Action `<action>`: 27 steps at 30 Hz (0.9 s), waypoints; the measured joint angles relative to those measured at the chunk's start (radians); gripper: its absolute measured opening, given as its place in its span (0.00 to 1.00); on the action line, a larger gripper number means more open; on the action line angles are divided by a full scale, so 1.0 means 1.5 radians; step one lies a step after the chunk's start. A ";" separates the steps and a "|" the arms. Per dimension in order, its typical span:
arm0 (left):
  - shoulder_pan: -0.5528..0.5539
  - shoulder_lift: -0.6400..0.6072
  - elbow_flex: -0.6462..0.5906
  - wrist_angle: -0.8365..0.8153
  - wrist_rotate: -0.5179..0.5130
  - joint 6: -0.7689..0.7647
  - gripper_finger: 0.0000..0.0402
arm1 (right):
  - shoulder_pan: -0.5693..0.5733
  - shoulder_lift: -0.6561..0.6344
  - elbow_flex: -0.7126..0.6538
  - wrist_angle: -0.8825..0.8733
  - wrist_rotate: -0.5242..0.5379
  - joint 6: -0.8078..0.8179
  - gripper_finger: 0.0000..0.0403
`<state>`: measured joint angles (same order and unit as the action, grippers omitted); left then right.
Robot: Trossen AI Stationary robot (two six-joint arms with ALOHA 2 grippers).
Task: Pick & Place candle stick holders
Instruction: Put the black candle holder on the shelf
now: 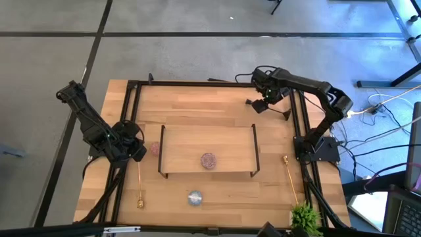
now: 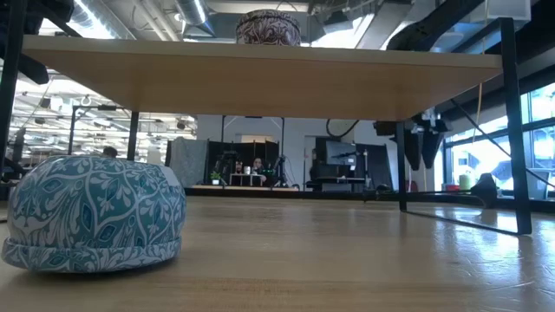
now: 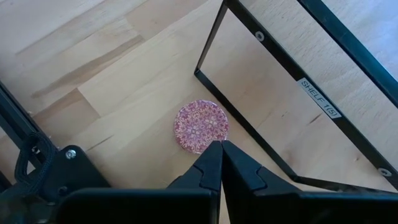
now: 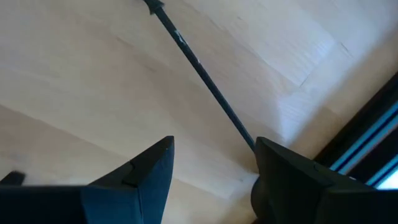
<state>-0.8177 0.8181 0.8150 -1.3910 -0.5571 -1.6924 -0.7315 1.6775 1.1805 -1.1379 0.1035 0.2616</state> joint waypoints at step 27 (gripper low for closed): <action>0.000 0.000 0.000 0.008 0.000 -0.018 0.00 | -0.010 0.000 -0.089 0.139 0.022 0.045 0.57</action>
<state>-0.8173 0.8180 0.8150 -1.3788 -0.5571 -1.7189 -0.7460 1.6775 1.0473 -0.9294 0.1365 0.3286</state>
